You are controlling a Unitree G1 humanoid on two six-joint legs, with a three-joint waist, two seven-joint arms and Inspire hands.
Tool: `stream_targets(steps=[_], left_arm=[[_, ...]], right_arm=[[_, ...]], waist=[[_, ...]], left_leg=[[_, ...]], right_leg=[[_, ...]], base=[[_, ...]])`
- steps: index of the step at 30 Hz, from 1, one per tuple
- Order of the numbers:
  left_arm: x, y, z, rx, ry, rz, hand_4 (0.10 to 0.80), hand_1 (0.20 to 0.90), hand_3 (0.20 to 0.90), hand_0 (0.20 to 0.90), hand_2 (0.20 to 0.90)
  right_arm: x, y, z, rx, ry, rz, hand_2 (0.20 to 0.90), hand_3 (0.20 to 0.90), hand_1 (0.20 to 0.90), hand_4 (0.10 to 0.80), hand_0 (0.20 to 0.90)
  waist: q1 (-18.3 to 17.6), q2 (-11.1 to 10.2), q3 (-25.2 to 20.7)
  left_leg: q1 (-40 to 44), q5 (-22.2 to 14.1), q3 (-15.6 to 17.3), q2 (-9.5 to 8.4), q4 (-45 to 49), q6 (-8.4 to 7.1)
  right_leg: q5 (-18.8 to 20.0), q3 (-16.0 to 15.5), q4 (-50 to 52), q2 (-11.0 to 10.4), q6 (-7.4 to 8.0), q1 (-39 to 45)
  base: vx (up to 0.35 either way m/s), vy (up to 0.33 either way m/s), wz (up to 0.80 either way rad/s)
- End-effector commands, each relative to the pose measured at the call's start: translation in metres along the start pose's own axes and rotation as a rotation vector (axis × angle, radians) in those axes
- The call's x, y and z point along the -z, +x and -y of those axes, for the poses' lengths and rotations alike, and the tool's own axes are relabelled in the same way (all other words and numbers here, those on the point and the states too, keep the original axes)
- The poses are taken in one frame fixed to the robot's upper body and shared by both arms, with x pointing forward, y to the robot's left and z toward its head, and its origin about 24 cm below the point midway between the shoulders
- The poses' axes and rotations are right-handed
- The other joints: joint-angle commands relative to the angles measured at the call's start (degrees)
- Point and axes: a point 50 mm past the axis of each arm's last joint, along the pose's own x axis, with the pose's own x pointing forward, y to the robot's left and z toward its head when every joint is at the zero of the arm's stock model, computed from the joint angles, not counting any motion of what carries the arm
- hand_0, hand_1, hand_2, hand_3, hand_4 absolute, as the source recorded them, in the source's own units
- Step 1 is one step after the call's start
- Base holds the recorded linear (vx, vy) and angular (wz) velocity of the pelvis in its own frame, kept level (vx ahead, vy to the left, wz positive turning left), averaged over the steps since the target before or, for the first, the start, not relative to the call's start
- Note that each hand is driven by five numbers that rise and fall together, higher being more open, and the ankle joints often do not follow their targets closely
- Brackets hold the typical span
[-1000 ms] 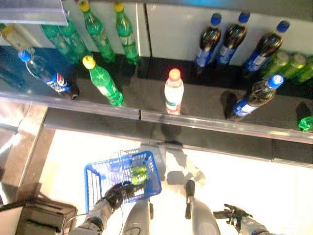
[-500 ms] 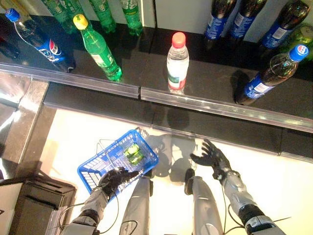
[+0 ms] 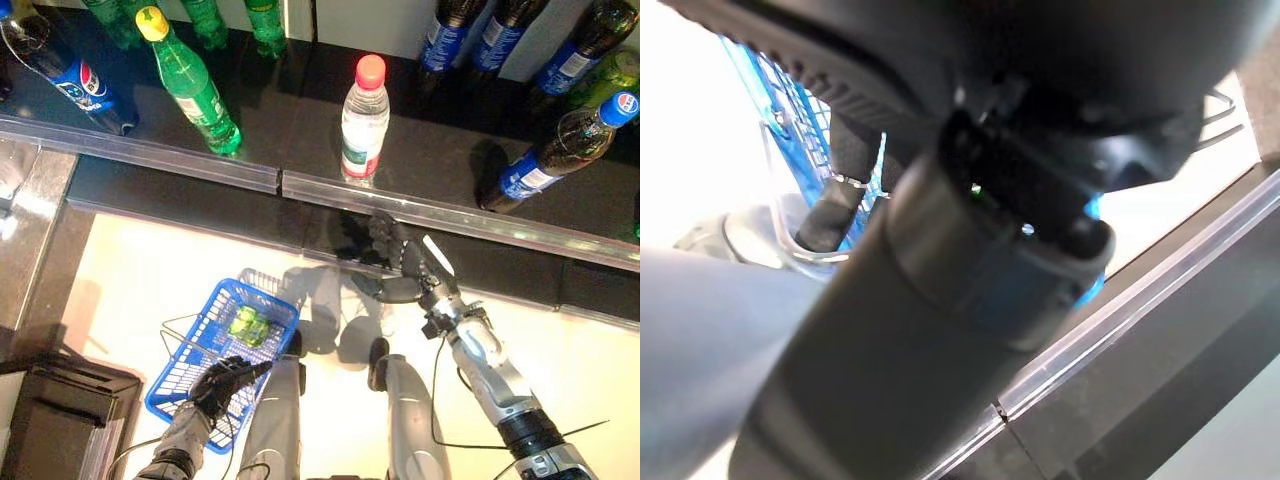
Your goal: Pick up the drink and place into the basket.
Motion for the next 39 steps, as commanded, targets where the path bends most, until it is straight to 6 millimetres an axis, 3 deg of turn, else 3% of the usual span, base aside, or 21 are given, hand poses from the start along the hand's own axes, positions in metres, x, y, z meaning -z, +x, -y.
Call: stream_targets(steps=[1,10,18,23,27,33,39], left_arm=[[0.050,-0.019,-0.002,0.069,0.012,-0.100,0.100,0.300,0.200,0.300,0.300],[0.054,-0.020,-0.003,0.070,0.021,-0.121,0.100,0.300,0.200,0.300,0.300],[0.058,-0.021,-0.004,0.063,0.036,-0.151,0.100,0.300,0.200,0.300,0.300],[0.064,-0.025,-0.008,0.065,-0.078,-0.165,0.100,0.300,0.200,0.300,0.300],[0.067,-0.026,-0.008,0.070,-0.073,-0.184,0.100,0.300,0.200,0.300,0.300],[0.081,-0.035,0.000,0.203,-0.268,-0.224,0.100,0.300,0.200,0.300,0.300],[0.085,-0.039,-0.005,0.205,-0.251,-0.252,0.100,0.300,0.200,0.300,0.300]], right_arm=[[-0.064,0.003,0.001,-0.032,-0.048,0.330,0.900,0.900,0.900,0.800,0.900],[-0.093,0.015,0.017,0.070,-0.088,0.455,0.900,0.900,0.900,0.800,0.900],[-0.108,0.023,0.030,0.158,-0.088,0.513,0.900,0.900,0.900,0.800,0.900],[-0.115,0.026,0.039,0.195,-0.097,0.540,0.900,0.900,0.900,0.800,0.900],[-0.117,0.028,0.041,0.223,-0.089,0.545,0.900,0.900,0.900,0.800,0.900],[-0.114,0.029,0.046,0.261,-0.083,0.528,0.900,0.900,0.900,0.800,0.900],[-0.109,0.029,0.051,0.310,-0.070,0.499,0.900,0.900,0.900,0.800,0.900]], waist=[[-1.1,1.2,-1.7],[-0.3,1.5,-0.7],[0.9,1.6,-0.3],[2.0,1.6,-0.3],[2.7,1.4,-0.3],[3.6,1.4,-0.2],[4.2,1.1,-0.3]], left_leg=[[0.7,4.3,1.6,-1.53,-1.5,4.70],[2.4,5.5,1.6,-1.31,-0.8,4.18],[3.0,6.0,1.3,-1.18,0.3,4.08],[3.4,6.6,1.0,-1.04,1.3,3.98],[3.6,6.5,0.9,-1.06,1.9,4.11],[4.0,6.8,0.6,-0.99,3.0,4.23],[4.4,7.5,0.4,-1.03,3.4,4.28]], right_leg=[[8.3,1.6,-7.5,1.2,-1.01,3.3],[8.1,0.9,-8.8,0.6,-1.50,6.7],[8.0,0.0,-9.2,0.4,-1.94,9.1],[7.9,-0.6,-9.2,0.2,-2.05,10.9],[8.1,-1.0,-9.1,0.1,-2.03,11.9],[8.3,-1.2,-9.1,0.1,-2.09,13.8],[9.2,-1.4,-9.6,0.0,-1.89,15.8]], base=[[0.000,0.000,0.00],[0.011,-0.001,0.00],[0.049,-0.018,0.02],[0.069,-0.017,0.09],[0.069,-0.037,0.05],[0.091,-0.015,0.06],[0.083,-0.024,0.09]])
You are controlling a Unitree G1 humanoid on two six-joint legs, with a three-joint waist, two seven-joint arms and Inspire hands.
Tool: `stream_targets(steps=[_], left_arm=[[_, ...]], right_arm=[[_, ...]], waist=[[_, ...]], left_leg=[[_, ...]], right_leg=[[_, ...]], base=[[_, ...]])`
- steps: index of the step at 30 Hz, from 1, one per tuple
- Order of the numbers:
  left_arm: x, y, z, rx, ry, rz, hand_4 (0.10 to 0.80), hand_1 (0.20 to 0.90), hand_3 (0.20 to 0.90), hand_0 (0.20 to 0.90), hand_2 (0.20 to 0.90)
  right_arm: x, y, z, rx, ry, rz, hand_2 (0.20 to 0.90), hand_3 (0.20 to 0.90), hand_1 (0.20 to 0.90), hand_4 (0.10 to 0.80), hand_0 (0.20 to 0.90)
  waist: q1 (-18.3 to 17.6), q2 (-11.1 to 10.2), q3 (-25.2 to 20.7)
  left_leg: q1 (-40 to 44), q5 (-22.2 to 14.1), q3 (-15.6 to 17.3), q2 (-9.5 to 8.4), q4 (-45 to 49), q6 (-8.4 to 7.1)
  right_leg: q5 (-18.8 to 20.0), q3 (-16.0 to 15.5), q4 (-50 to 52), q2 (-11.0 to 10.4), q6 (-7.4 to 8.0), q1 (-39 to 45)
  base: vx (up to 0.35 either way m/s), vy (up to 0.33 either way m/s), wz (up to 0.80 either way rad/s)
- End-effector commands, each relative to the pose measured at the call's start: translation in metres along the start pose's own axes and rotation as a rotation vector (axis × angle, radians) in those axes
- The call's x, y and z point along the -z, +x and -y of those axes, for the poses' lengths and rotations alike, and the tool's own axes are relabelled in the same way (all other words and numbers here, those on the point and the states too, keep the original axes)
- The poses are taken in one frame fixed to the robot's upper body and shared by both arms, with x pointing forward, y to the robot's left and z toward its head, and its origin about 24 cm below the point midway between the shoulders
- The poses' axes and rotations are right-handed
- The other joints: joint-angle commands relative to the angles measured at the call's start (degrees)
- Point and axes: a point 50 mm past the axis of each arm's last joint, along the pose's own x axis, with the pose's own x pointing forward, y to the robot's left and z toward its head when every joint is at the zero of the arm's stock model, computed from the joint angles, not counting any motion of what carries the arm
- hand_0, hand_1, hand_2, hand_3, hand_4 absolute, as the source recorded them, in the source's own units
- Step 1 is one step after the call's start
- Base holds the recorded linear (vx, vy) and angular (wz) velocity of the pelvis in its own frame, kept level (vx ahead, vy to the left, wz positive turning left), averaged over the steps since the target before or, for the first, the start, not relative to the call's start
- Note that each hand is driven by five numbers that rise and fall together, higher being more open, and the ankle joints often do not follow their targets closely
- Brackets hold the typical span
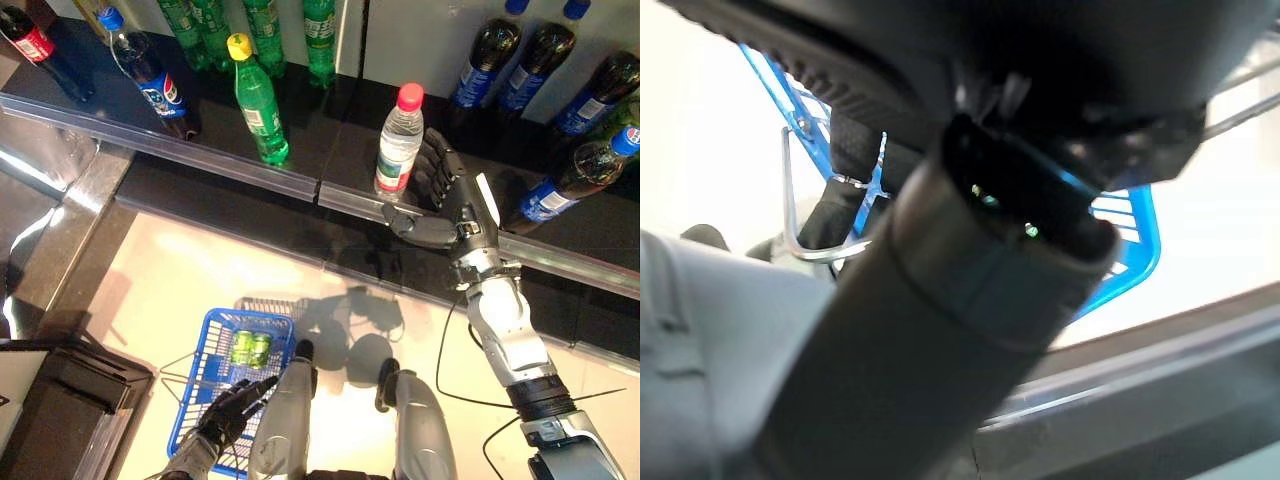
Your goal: Pick up the drink and place into the basket.
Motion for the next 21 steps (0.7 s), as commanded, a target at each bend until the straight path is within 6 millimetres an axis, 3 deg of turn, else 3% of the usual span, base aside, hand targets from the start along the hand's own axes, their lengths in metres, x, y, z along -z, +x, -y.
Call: stream_targets(steps=[1,7,21], left_arm=[[0.038,-0.016,-0.006,0.140,0.014,-0.109,0.100,0.300,0.200,0.300,0.300],[0.041,-0.020,-0.012,0.127,0.027,-0.133,0.100,0.300,0.200,0.300,0.300],[0.074,-0.046,-0.046,0.041,0.095,-0.292,0.100,0.300,0.200,0.300,0.300]], right_arm=[[-0.056,0.019,0.011,0.054,0.031,0.297,0.900,0.900,0.900,0.800,0.900],[-0.051,0.020,0.015,0.095,0.040,0.258,0.900,0.900,0.900,0.800,0.900],[-0.015,0.017,0.029,0.233,0.072,0.044,0.900,0.900,0.900,0.800,0.900]], waist=[[0.7,-1.5,-3.3],[1.2,-1.5,-3.6],[3.4,-1.1,-6.2]], left_leg=[[-3.3,7.9,2.9,-0.60,2.3,3.66],[-2.5,8.1,2.7,-0.69,2.7,3.69],[4.5,9.5,2.1,-0.73,1.0,3.19]], right_leg=[[9.4,1.5,-8.2,0.4,-1.71,4.9],[9.8,1.3,-8.6,0.4,-1.53,6.7],[11.2,0.6,-9.5,0.4,-0.65,14.7]], base=[[0.068,-0.014,0.07],[0.074,-0.014,0.02],[0.169,-0.009,0.06]])
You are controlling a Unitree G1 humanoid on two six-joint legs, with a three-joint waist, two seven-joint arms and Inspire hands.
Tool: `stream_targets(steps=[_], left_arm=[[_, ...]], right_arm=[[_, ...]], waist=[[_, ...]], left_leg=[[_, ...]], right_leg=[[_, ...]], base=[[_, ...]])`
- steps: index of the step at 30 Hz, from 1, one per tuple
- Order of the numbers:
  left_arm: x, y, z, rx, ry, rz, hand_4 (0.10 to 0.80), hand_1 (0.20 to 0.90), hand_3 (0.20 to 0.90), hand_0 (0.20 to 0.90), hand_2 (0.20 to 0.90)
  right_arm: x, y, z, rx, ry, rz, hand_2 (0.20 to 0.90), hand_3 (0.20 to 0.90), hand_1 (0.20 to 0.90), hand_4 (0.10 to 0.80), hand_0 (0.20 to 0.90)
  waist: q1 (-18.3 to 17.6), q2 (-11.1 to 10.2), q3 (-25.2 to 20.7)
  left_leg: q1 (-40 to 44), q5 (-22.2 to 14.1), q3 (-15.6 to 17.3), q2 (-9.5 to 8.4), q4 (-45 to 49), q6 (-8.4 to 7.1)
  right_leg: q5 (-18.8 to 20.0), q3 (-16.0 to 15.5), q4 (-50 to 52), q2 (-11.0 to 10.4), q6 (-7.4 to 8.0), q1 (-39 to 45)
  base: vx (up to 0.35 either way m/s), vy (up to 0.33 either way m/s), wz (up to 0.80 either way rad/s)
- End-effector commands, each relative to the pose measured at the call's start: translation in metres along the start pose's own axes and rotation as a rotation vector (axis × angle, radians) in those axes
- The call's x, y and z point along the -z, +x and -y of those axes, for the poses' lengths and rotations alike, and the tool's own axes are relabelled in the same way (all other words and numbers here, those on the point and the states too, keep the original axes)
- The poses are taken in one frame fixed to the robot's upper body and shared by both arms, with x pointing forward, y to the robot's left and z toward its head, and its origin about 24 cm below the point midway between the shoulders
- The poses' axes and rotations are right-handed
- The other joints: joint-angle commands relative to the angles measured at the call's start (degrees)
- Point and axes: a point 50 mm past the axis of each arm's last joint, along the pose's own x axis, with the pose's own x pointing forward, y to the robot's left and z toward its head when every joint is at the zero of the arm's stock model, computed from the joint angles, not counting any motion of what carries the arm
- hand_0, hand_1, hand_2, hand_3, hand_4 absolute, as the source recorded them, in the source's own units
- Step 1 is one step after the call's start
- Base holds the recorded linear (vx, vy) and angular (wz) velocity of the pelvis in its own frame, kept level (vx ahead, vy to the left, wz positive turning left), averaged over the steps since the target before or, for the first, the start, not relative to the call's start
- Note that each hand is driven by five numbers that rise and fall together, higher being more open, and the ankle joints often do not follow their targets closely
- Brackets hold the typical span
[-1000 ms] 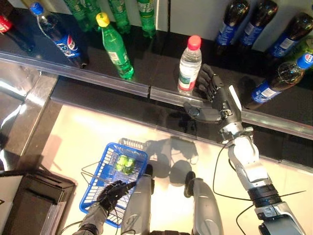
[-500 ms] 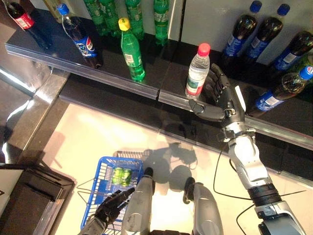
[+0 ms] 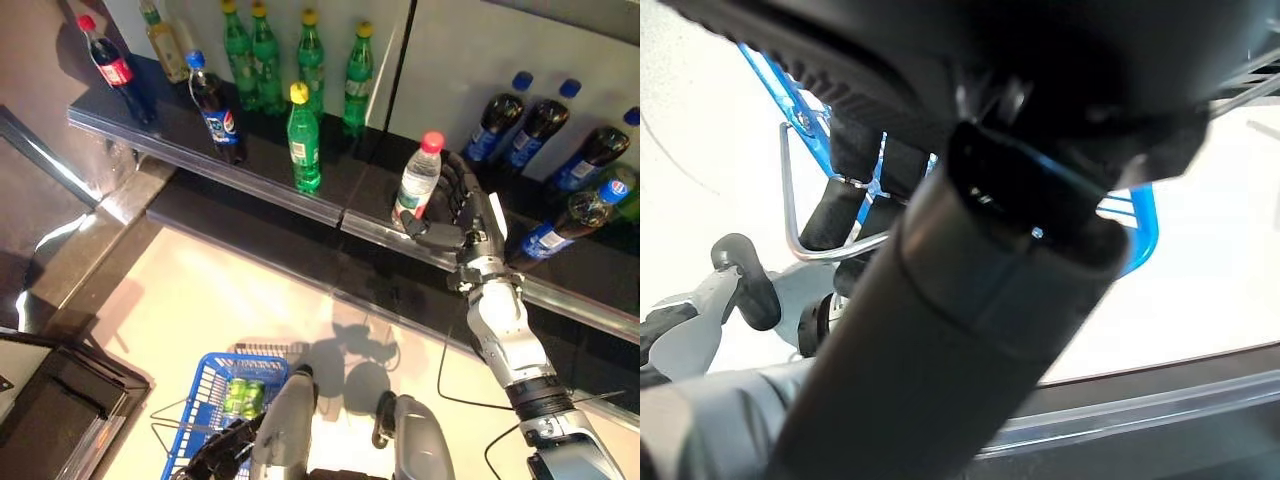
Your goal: Pick up the drink and place into the basket.
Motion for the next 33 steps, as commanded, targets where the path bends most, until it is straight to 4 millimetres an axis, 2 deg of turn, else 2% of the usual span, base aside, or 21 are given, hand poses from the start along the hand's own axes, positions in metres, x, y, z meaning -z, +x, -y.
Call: stream_targets(steps=[1,8,13,33], left_arm=[[0.045,-0.017,-0.011,0.121,0.109,-0.160,0.100,0.300,0.200,0.300,0.300],[0.057,-0.025,-0.022,0.099,0.143,-0.216,0.100,0.300,0.200,0.300,0.300],[0.060,-0.026,-0.023,0.102,0.161,-0.233,0.100,0.300,0.200,0.300,0.300],[0.045,-0.019,-0.016,0.132,0.215,-0.229,0.100,0.300,0.200,0.300,0.300]], right_arm=[[-0.048,0.017,0.009,0.059,0.063,0.217,0.900,0.900,0.900,0.800,0.900],[-0.036,0.017,0.007,0.038,0.026,0.142,0.900,0.900,0.900,0.800,0.900],[-0.029,0.019,0.004,0.019,0.002,0.100,0.900,0.900,0.900,0.800,0.900],[-0.033,0.045,-0.002,0.021,-0.018,0.048,0.900,0.900,0.900,0.800,0.900]], waist=[[1.1,-0.8,-6.5],[1.5,-0.3,-8.0],[1.5,-0.1,-8.1],[2.5,0.8,-6.7]], left_leg=[[-5.2,11.3,1.9,-0.31,-0.2,2.33],[-2.4,11.5,1.6,-0.45,-1.9,2.14],[-1.6,11.3,1.4,-0.58,-2.3,1.99],[-1.5,9.9,0.7,-0.70,-3.1,1.36]], right_leg=[[12.1,0.6,-8.0,0.6,-1.86,2.7],[12.3,0.5,-8.2,0.7,-1.46,4.4],[12.3,0.4,-8.1,0.7,-1.31,4.6],[12.2,-0.3,-8.1,0.1,-0.59,4.0]], base=[[0.143,0.014,0.02],[0.100,0.006,0.04],[0.026,0.001,0.00],[-0.011,-0.002,0.01]])
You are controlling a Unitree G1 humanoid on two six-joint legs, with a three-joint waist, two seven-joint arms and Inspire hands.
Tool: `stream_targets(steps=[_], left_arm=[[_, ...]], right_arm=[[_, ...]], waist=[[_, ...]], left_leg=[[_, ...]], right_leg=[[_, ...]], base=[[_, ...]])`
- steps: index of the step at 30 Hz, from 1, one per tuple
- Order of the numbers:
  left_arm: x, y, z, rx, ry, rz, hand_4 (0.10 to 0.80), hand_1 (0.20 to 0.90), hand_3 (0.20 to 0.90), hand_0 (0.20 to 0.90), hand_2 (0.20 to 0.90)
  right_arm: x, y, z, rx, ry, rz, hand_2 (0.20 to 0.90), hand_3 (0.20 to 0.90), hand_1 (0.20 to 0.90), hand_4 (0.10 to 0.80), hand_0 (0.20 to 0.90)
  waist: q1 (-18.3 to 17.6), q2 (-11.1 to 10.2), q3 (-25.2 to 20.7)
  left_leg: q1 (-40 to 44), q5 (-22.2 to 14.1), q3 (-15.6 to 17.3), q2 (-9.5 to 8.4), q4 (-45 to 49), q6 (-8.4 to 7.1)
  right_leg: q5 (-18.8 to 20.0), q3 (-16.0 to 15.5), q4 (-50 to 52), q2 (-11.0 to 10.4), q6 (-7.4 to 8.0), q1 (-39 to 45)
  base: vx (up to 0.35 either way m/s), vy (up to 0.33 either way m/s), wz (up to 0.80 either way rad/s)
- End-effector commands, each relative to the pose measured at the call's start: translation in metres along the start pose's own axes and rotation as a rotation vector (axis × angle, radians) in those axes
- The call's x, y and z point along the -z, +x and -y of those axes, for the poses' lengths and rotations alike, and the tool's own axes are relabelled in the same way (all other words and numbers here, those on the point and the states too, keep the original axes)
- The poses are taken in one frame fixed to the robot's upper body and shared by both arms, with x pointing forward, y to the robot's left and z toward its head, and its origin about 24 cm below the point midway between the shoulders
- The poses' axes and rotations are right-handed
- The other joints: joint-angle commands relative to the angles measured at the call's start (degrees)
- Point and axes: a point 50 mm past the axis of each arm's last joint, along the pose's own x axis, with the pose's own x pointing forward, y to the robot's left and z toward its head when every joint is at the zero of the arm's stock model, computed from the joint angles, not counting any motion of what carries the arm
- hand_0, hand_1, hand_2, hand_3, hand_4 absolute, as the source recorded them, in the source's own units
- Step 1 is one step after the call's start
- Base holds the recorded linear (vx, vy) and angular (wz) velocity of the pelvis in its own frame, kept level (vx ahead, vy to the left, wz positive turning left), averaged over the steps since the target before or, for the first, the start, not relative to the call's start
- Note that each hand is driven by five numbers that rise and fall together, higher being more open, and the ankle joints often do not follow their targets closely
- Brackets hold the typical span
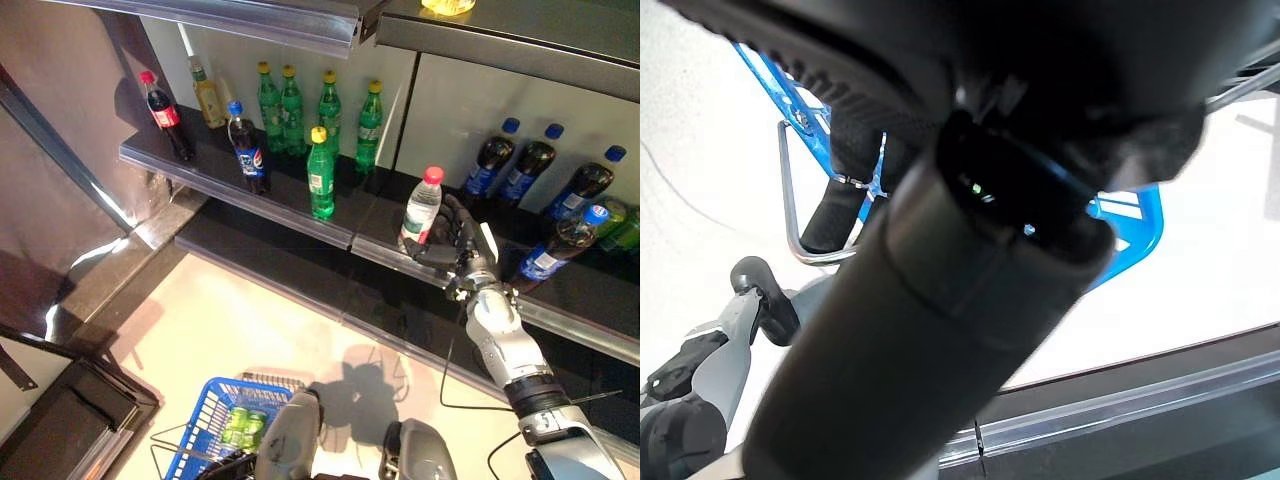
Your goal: Pick up the drink and place into the basket.
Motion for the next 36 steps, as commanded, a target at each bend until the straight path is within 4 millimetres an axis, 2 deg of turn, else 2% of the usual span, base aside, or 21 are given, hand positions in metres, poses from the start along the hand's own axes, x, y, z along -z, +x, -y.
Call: stream_targets(steps=[1,8,14,17,23,27,36], left_arm=[[0.021,-0.004,0.008,0.165,0.133,-0.118,0.100,0.300,0.200,0.300,0.300],[0.013,-0.001,0.012,0.174,0.147,-0.102,0.100,0.300,0.200,0.300,0.300],[0.003,0.001,0.015,0.184,0.168,-0.078,0.100,0.300,0.200,0.300,0.300],[0.004,0.001,0.017,0.183,0.145,-0.036,0.100,0.300,0.200,0.300,0.300],[-0.004,0.005,0.025,0.153,0.120,0.032,0.100,0.300,0.200,0.300,0.300],[-0.007,0.008,0.030,0.139,0.119,0.062,0.100,0.300,0.200,0.300,0.300],[-0.014,0.013,0.041,0.133,0.087,0.128,0.100,0.300,0.200,0.300,0.300]], right_arm=[[-0.076,0.027,-0.006,-0.012,0.032,0.274,0.900,0.900,0.900,0.800,0.900],[-0.087,0.034,-0.006,-0.002,0.024,0.289,0.900,0.900,0.900,0.800,0.900],[-0.095,0.038,-0.005,0.079,0.042,0.320,0.900,0.900,0.900,0.800,0.900],[-0.095,0.024,-0.002,0.100,0.053,0.391,0.900,0.900,0.900,0.800,0.900],[-0.097,0.002,0.006,0.105,0.036,0.493,0.900,0.900,0.900,0.800,0.900],[-0.096,-0.006,0.011,0.107,0.023,0.522,0.900,0.900,0.900,0.800,0.900],[-0.069,-0.033,0.029,0.107,-0.014,0.497,0.900,0.900,0.900,0.800,0.900]], waist=[[1.6,-1.0,-3.3],[2.0,-0.9,-2.7],[2.1,-1.2,-3.0],[1.0,-2.4,-5.9],[-1.6,-3.6,-9.2],[-2.6,-4.0,-11.1],[-6.0,-4.4,-16.6]], left_leg=[[-5.2,8.8,1.0,-0.35,-0.7,1.57],[-5.6,8.3,0.6,-0.34,-0.7,1.48],[-4.5,7.2,0.6,-0.24,-2.6,1.54],[-0.1,7.6,0.9,-0.12,-9.5,2.02],[4.0,8.2,3.0,0.30,-16.4,2.01],[6.1,8.6,4.6,0.70,-20.4,1.68],[11.6,8.6,9.2,2.03,-29.7,1.34]], right_leg=[[12.2,-0.2,-7.8,0.4,-0.66,0.8],[12.0,-0.4,-8.1,0.4,-0.67,0.5],[12.1,-0.3,-9.8,0.5,-0.10,0.8],[13.0,0.6,-16.2,0.6,0.90,2.2],[14.7,1.6,-24.3,1.1,1.30,4.9],[15.5,1.8,-28.0,1.3,1.63,6.4],[16.3,1.7,-34.2,1.7,2.00,8.8]], base=[[0.000,0.000,0.00],[-0.030,-0.008,0.00],[-0.045,-0.010,0.02],[-0.060,0.036,-0.06],[-0.055,0.017,-0.16],[-0.065,0.012,-0.19],[-0.090,0.020,-0.12]])
